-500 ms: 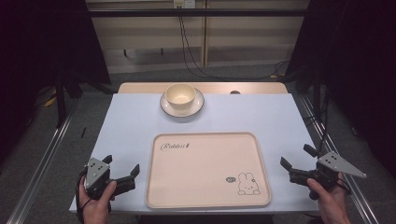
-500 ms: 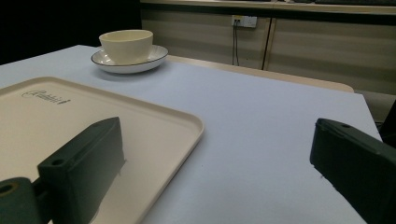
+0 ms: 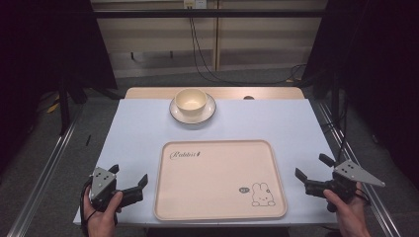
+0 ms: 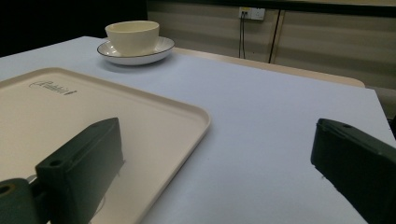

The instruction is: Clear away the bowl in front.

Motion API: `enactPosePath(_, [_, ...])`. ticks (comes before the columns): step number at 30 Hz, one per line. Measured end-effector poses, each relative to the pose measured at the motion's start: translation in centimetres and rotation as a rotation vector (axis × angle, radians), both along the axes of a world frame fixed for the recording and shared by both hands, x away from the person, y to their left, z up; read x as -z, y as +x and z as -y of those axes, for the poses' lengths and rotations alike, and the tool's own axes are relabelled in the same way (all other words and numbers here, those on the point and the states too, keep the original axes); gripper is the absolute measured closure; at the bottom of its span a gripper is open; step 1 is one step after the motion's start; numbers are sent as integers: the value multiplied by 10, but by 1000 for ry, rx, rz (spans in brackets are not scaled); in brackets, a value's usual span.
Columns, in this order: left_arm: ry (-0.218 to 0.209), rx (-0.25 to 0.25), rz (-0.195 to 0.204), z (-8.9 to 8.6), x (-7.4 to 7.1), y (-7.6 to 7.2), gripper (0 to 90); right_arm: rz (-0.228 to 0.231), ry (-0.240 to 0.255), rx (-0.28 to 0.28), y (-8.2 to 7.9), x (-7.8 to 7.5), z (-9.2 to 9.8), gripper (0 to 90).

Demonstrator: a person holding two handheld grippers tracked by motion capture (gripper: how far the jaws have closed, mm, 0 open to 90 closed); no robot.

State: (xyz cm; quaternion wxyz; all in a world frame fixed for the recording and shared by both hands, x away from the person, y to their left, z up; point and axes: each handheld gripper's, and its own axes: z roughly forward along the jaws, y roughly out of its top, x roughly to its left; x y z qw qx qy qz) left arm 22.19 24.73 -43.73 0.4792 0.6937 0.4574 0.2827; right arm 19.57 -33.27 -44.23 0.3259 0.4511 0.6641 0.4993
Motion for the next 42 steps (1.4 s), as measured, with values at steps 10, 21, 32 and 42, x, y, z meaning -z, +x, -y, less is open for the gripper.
enactPosePath(10, [1,24,-10,5,1,2,18,-7,-17,-33,1,1,-3,33])
enactPosePath(21, [4,39,-33,18,-1,12,24,-8,-26,-55,1,1,-4,42])
enactPosePath(32, [4,88,-62,29,-6,29,24,-13,-36,-61,2,2,-4,43])
enactPosePath(42, [-15,126,-52,41,-12,48,24,-14,-41,-69,3,2,-4,46])
